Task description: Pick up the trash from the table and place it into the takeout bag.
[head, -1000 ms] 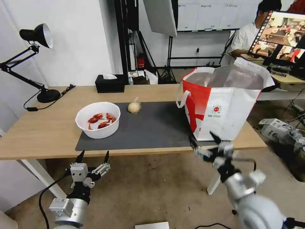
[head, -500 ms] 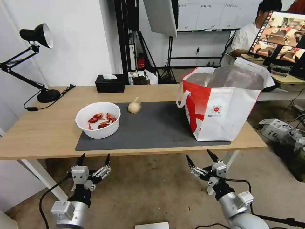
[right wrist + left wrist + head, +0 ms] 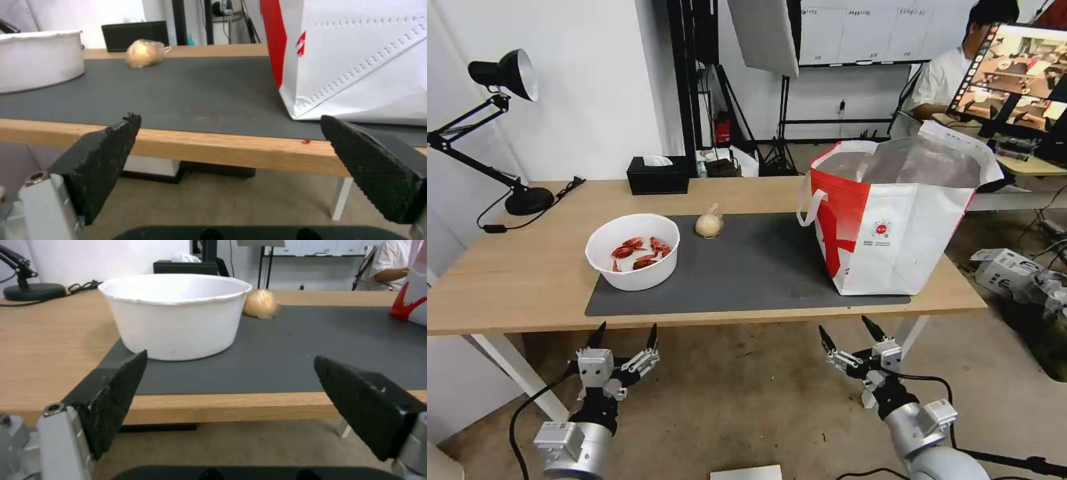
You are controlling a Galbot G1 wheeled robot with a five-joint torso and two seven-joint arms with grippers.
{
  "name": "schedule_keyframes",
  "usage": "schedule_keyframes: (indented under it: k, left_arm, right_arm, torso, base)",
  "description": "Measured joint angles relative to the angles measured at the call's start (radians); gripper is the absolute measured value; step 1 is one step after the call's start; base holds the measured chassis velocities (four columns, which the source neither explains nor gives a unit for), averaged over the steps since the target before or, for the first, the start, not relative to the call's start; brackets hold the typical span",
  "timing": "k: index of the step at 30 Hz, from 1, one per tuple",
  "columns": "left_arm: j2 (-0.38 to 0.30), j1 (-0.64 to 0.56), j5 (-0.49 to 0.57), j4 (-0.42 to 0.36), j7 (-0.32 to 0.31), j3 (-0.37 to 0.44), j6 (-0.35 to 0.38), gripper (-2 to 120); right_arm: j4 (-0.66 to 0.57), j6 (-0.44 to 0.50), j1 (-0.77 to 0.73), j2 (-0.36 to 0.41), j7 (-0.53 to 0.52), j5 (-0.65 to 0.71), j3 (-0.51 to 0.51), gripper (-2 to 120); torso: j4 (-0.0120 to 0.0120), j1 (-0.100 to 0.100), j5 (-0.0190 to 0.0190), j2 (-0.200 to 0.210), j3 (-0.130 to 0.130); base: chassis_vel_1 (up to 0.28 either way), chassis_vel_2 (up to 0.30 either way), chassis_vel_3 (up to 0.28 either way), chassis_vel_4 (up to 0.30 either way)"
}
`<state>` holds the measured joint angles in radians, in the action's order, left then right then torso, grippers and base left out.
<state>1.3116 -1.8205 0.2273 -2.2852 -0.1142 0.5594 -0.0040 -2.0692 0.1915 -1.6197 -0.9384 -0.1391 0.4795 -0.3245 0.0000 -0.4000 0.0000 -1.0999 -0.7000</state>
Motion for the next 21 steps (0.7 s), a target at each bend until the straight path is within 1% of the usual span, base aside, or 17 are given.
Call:
schedule_keyframes:
  k: [8,12,15,17,19,20,21]
  left_arm:
    - [0.001,0.001,0.0,0.0,0.001,0.003,0.0,100]
    - [0.004,0.001,-0.001,-0.002,0.001,0.002,0.0,100]
    - [0.005,0.0,-0.001,-0.005,0.001,0.004,0.0,100]
    - [0.005,-0.001,-0.001,-0.007,0.001,0.005,0.0,100]
    - [0.003,-0.003,-0.002,-0.01,0.001,0.007,-0.001,100]
    - [0.003,-0.003,-0.002,-0.01,0.001,0.007,-0.001,100]
    - [0.002,-0.005,-0.002,-0.011,0.001,0.007,-0.002,100]
  right_arm:
    - [0.001,-0.016,0.032,0.009,-0.003,0.026,0.025,100]
    - [-0.004,-0.041,0.09,0.024,-0.008,0.07,0.06,100]
    - [-0.002,-0.074,0.179,0.043,-0.013,0.116,0.102,100]
    - [0.0,-0.081,0.201,0.048,-0.013,0.127,0.113,100]
    - [0.018,-0.096,0.272,0.057,-0.014,0.149,0.148,100]
    - [0.018,-0.096,0.272,0.057,-0.014,0.149,0.148,100]
    - [0.032,-0.106,0.317,0.059,-0.014,0.161,0.173,100]
  torso:
    - [-0.0001,0.0,0.0,0.0,0.0]
    - [-0.0001,0.0,0.0,0.0,0.0]
    - [0.0001,0.0,0.0001,0.0,0.0]
    - [0.0001,0.0,0.0,0.0,0.0]
    - [0.0,0.0,-0.0001,0.0,0.0]
    - [0.0,0.0,-0.0001,0.0,0.0]
    - [0.0,0.0,0.0,0.0,0.0]
  base:
    - [0.0,0.0,0.0,0.0]
    - [0.0,0.0,0.0,0.0]
    - [0.0,0.0,0.0,0.0]
    - [0.0,0.0,0.0,0.0]
    - [0.0,0.0,0.0,0.0]
    - [0.0,0.0,0.0,0.0]
    - [0.0,0.0,0.0,0.0]
